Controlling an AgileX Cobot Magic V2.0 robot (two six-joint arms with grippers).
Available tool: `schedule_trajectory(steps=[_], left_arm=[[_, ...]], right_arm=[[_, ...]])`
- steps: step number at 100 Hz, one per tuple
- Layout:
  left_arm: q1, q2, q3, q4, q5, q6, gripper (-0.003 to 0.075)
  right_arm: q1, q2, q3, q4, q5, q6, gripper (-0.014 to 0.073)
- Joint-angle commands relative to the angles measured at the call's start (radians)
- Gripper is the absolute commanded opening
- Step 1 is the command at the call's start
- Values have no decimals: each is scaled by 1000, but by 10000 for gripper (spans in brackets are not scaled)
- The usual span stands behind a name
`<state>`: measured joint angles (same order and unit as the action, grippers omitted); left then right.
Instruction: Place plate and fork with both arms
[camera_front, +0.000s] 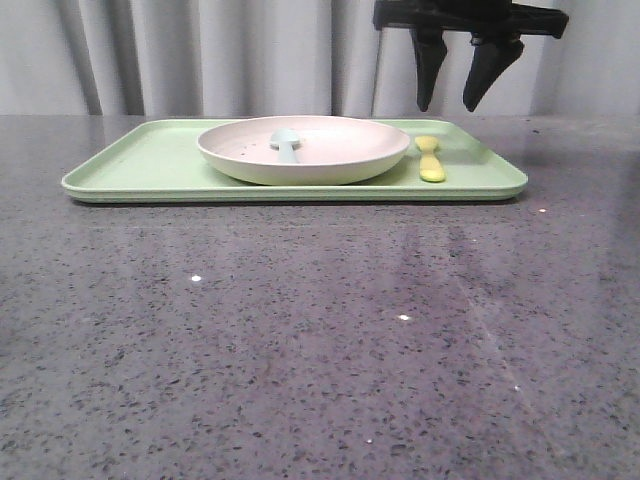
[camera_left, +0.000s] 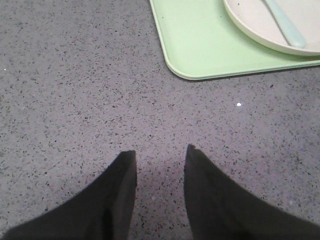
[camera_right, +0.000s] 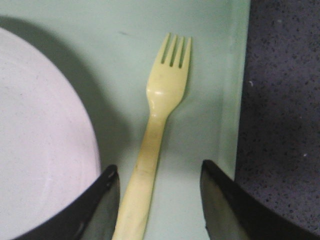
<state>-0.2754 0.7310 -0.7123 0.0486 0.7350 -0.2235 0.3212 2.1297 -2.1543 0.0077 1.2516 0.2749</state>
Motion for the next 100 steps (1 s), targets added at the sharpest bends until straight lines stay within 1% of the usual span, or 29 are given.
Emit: schedule_trajectory(steps=[1, 36, 50, 59, 71, 77, 83, 90, 100], left_arm=[[-7, -5, -28, -7, -59, -10, 242], [-7, -5, -28, -7, -59, -10, 242], [-7, -6, -28, -7, -66, -12, 242], [-7, -6, -28, -7, -76, -12, 242], [-7, -7, -28, -7, -80, -16, 242], [-7, -8, -28, -7, -80, -18, 242], [-7, -13, -28, -7, -80, -18, 242], [-7, -15, -28, -7, -80, -19, 242], [-7, -15, -28, -7, -80, -19, 242]], right_arm=[[-7, -64, -23, -14, 96, -14, 395], [-7, -93, -23, -14, 96, -18, 395], [-7, -120, -23, -19, 94, -31, 377], [-7, -143, -16, -19, 94, -31, 309], [-4, -180, 15, -18, 94, -36, 166], [-3, -207, 51, -18, 94, -35, 79], [-3, -237, 86, -22, 94, -35, 24], [-3, -278, 136, -39, 86, -35, -7], [-3, -353, 224, -60, 32, -35, -8]])
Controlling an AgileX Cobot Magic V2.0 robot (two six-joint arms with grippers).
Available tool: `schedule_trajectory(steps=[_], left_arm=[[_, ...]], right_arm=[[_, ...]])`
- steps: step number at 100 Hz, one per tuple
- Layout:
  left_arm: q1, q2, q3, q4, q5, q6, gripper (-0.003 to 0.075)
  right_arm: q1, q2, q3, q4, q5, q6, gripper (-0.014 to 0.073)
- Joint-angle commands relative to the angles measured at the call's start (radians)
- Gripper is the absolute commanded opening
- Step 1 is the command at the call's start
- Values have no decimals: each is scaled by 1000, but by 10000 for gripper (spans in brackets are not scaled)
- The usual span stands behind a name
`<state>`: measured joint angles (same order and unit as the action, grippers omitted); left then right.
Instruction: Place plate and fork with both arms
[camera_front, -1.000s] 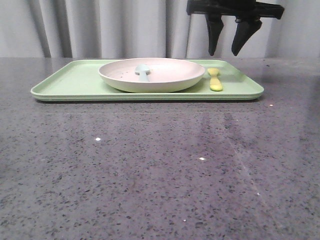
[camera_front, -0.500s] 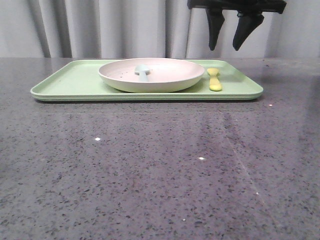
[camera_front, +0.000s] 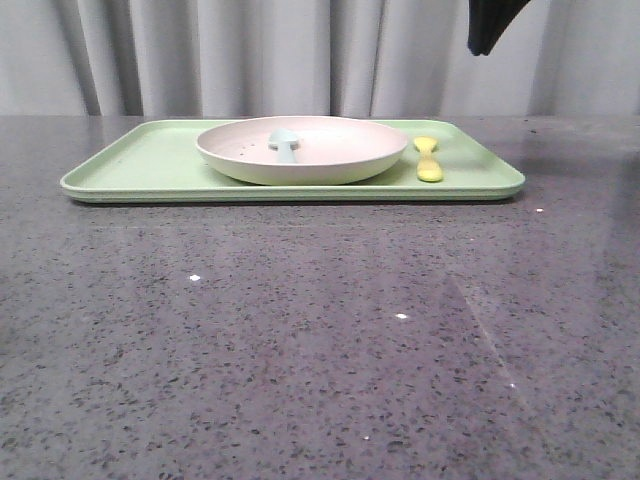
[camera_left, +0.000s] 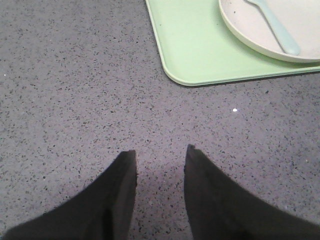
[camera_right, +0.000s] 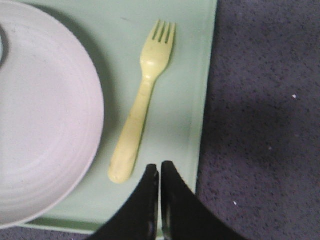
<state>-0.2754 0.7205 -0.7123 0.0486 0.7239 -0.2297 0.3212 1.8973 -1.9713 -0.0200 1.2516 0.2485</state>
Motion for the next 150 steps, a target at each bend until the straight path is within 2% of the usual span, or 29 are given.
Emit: schedule_trajectory(steps=[1, 54, 64, 77, 90, 119, 150], left_arm=[[-7, -4, -28, -7, -69, -13, 242], [-7, -4, -28, -7, -78, -38, 236], [-7, -4, -28, -7, -78, -38, 181], [-7, -4, -28, -7, -78, -38, 70], [-7, -21, -26, -7, -92, -38, -21], [-7, -120, -7, 18, -124, -38, -20], [-7, -220, 53, 23, -124, -38, -20]], right_arm=[[-3, -132, 49, -34, 26, -9, -8], [-3, -604, 723, -35, -431, -9, -8], [-3, -685, 828, -36, -516, -9, -8], [-3, -788, 949, -36, -609, -9, -8], [-3, -898, 1046, -36, -669, -9, -8], [-3, -1125, 1230, -36, -776, -9, -8], [-3, -1318, 1362, -36, -783, -9, -8]])
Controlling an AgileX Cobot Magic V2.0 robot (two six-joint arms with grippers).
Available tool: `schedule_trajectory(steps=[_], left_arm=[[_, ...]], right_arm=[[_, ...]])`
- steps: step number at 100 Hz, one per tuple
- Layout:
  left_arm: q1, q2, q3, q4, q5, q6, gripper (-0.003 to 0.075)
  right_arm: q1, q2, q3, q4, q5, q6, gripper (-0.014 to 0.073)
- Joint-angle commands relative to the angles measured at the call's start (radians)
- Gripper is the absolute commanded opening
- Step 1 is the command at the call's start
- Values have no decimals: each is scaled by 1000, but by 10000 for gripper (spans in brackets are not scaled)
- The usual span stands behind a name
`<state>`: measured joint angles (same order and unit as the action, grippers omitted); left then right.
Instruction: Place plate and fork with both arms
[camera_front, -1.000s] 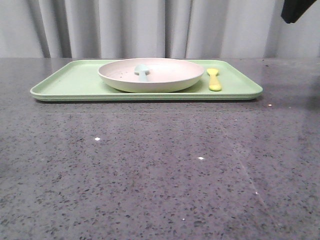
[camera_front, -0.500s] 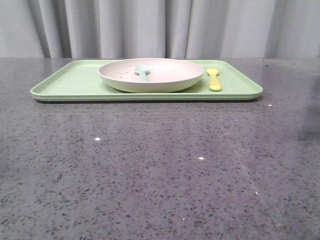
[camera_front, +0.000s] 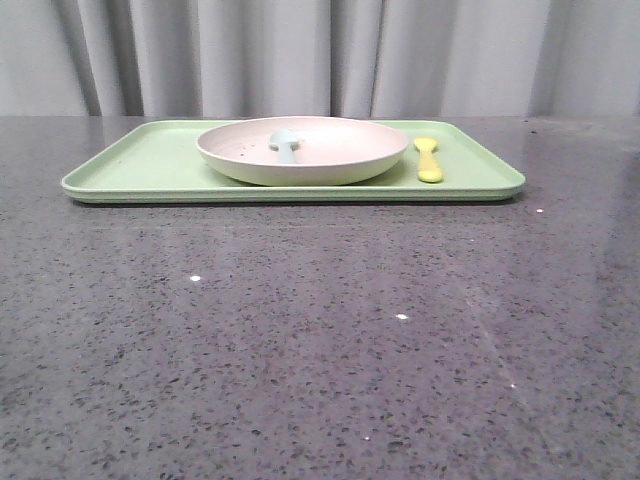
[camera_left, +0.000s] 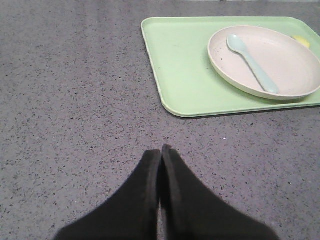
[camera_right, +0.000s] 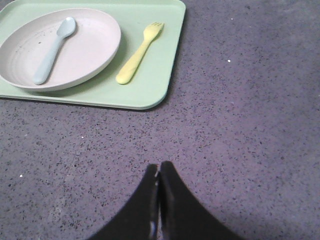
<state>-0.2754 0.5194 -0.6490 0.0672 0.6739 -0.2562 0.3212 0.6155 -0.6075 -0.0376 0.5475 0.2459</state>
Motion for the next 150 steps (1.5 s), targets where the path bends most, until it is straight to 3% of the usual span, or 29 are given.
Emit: schedule_trajectory(steps=[1, 115, 125, 150], left_arm=[[-7, -20, -10, 4, -74, -12, -20], [-7, -32, 18, 4, -77, -12, -20], [-7, -32, 34, 26, -145, -10, -20], [52, -90, 164, 52, -484, 32, -20]], right_arm=[[-3, -38, 2, -19, -77, -7, -8], [-3, -67, 20, -19, -69, -7, -8], [-3, -67, 20, -19, -69, -7, -8], [-3, -67, 20, -19, -69, -7, -8]])
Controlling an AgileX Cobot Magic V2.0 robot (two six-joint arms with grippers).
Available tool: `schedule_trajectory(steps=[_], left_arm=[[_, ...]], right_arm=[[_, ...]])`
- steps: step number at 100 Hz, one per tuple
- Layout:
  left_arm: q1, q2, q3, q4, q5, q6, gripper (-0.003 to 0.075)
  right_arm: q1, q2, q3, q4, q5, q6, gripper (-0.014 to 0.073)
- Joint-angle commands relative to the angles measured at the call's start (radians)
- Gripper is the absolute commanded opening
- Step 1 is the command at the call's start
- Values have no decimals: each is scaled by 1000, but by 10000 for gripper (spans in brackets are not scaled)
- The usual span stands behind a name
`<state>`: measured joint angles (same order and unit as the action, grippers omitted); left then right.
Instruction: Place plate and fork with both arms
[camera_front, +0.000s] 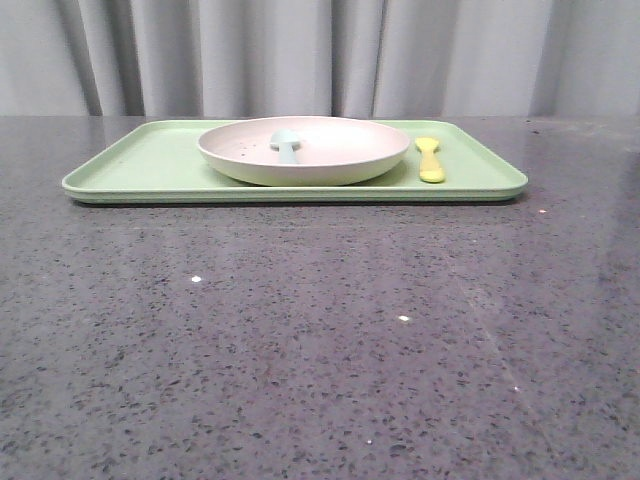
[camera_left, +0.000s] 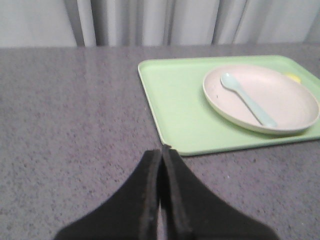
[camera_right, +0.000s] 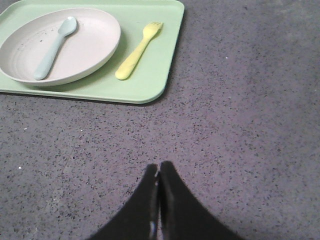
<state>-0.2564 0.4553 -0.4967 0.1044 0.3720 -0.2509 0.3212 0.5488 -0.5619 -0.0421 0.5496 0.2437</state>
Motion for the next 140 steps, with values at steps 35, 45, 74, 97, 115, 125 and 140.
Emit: schedule_trajectory(steps=[35, 45, 74, 97, 115, 125, 140], left_arm=[[214, -223, 185, -39, -284, 122, -20], [257, -270, 243, -111, -313, 201, -20], [300, -397, 398, -128, -372, 201, -20], [300, -482, 502, -154, -404, 201, -20], [300, -491, 510, -155, -392, 201, -20], [300, -491, 510, -155, -394, 201, -20], [300, -491, 510, -155, -394, 201, -20]], right_arm=[[-3, 0, -26, -14, -71, -5, -8], [-3, 0, -26, -14, -71, -5, -8], [-3, 0, -26, -14, -71, -5, -8], [-3, 0, -26, -14, -71, -5, -8], [-3, 0, -26, -14, -71, -5, -8], [-3, 0, -26, -14, -71, -5, -8], [-3, 0, -26, -14, -72, -5, -8]])
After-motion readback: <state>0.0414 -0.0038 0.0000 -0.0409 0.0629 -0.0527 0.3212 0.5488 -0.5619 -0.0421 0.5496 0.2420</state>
